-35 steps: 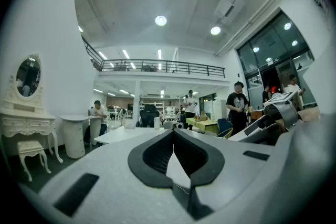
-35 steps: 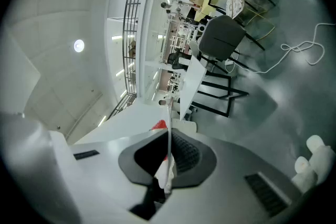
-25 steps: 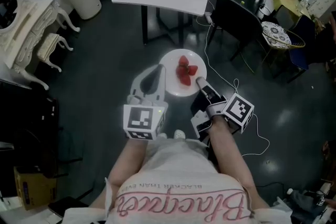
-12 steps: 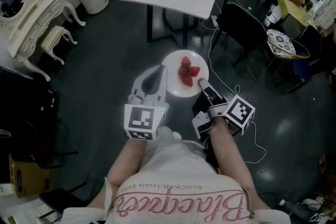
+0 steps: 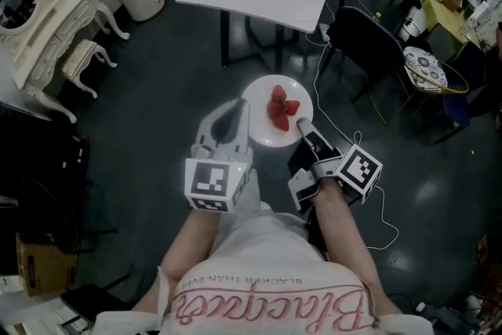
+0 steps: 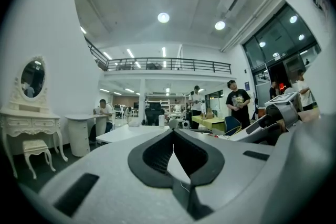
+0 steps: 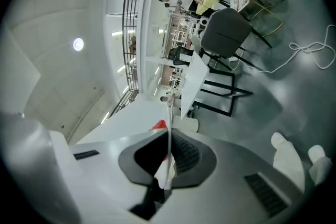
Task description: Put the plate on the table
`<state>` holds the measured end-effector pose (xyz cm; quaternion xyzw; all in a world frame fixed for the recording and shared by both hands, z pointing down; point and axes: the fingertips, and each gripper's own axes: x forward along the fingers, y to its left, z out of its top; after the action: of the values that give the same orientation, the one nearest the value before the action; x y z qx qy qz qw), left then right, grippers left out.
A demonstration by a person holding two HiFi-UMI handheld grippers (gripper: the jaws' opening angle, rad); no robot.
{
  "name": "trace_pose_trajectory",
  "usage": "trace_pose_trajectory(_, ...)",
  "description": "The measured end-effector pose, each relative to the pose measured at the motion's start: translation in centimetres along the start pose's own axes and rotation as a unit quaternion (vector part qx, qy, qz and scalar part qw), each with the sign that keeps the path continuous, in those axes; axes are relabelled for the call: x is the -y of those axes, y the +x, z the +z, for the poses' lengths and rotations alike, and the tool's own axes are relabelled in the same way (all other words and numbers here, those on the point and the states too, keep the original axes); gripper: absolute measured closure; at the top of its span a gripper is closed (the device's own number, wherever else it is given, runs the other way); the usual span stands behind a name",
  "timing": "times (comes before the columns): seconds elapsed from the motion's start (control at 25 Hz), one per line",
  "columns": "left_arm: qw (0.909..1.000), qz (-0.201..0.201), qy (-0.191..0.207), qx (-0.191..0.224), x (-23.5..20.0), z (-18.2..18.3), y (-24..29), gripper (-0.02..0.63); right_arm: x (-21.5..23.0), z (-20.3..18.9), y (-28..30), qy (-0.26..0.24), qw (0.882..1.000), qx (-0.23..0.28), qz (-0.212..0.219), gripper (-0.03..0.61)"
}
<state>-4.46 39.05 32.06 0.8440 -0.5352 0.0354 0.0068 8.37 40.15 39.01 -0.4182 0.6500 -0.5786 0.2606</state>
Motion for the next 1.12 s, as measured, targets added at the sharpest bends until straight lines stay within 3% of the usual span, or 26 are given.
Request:
trace_pose_trajectory(0.52, 0.9996, -0.016, -0.019, -0.009, -8.3, 0.0, 13.6, 0.609, -0.5, 6.5, 13.1, 0.000, 1.000, 0.013, -0.018, 0.568)
trace_pose_trajectory(0.72, 0.9996, -0.022, -0.017, -0.005, -9.7, -0.5, 16.2, 0.609, 0.0, 7.6, 15.7, -0.001, 1.000, 0.018, -0.015, 0.568)
trace_pose_trajectory(1.12, 0.9987, -0.044, -0.024, -0.011, -17.5, -0.4, 26.8, 0.609, -0.7, 12.3, 27.4, -0.006, 0.999, 0.034, -0.030, 0.568)
